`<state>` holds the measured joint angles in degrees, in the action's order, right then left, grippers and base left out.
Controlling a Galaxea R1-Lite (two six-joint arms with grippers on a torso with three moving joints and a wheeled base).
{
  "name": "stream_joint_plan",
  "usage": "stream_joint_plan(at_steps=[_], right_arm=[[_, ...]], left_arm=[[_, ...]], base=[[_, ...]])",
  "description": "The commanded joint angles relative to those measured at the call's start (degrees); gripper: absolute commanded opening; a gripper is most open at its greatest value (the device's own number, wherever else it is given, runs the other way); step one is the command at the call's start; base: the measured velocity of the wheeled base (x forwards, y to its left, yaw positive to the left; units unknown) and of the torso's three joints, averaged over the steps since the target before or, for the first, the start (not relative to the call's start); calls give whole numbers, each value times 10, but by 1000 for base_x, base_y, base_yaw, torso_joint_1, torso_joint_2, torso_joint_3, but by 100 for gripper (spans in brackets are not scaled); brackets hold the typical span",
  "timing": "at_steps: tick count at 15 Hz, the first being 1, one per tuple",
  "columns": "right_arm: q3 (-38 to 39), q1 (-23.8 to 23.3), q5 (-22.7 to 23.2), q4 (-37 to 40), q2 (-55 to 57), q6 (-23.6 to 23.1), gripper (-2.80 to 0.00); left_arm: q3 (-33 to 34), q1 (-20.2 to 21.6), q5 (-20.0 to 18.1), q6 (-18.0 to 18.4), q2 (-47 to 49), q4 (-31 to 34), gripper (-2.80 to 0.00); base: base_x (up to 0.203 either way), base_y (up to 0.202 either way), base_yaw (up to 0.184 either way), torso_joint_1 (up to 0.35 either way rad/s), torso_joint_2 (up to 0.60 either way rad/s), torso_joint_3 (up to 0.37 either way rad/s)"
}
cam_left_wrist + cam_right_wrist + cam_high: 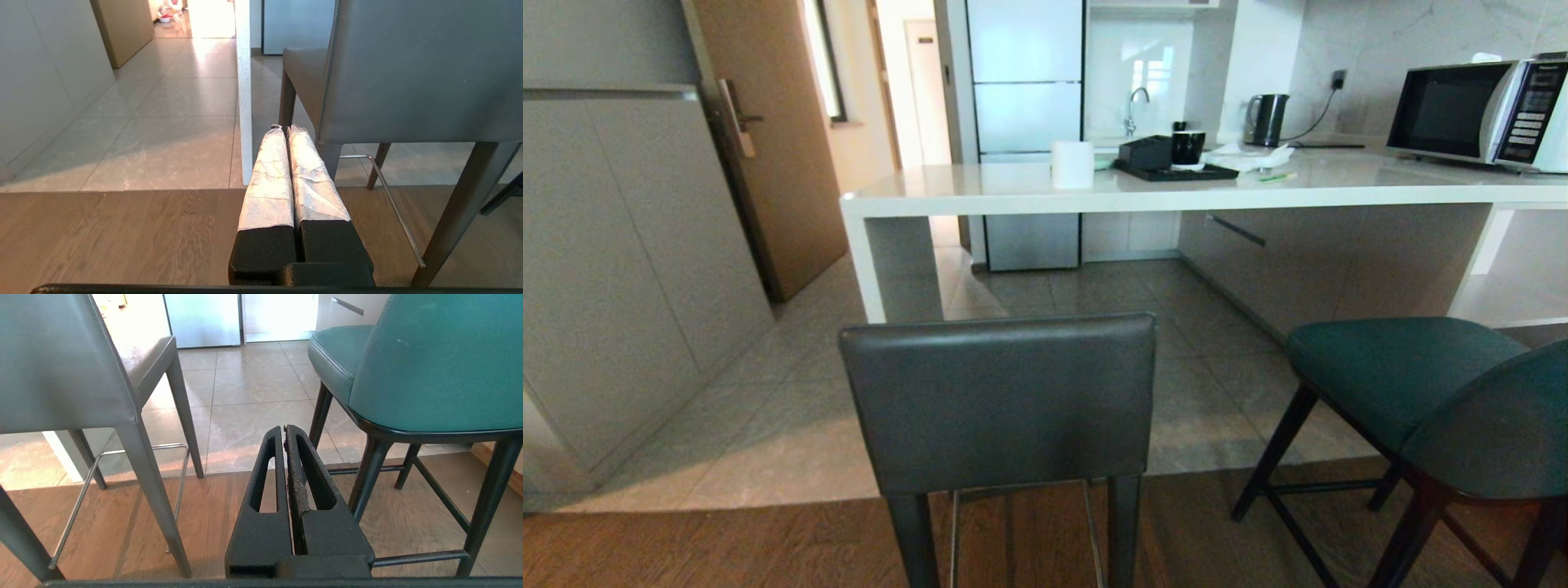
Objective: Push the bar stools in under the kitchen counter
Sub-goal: Push the gray chair back under the dining table
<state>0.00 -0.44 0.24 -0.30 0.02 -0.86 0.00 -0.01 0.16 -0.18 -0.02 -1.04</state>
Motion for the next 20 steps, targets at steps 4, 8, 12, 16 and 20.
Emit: stream_joint_plan(at_steps=[4,8,12,16,20], right_arm=[[5,0,0,0,0,0,-280],[5,0,0,0,0,0,-280],[5,0,0,0,0,0,-280],[5,0,0,0,0,0,-280],[5,0,0,0,0,0,-280]], left_arm=[[6,0,0,-1,0,-1,-280],[6,0,0,-1,0,0,-280],[6,0,0,-1,0,0,-280],[6,0,0,-1,0,0,-280],[6,-1,0,-1,0,0,-280]], base=[[0,0,0,0,0,0],[0,0,0,0,0,0],[153,0,0,0,1,2],[121,0,3,3,4,2],[0,0,0,0,0,0]])
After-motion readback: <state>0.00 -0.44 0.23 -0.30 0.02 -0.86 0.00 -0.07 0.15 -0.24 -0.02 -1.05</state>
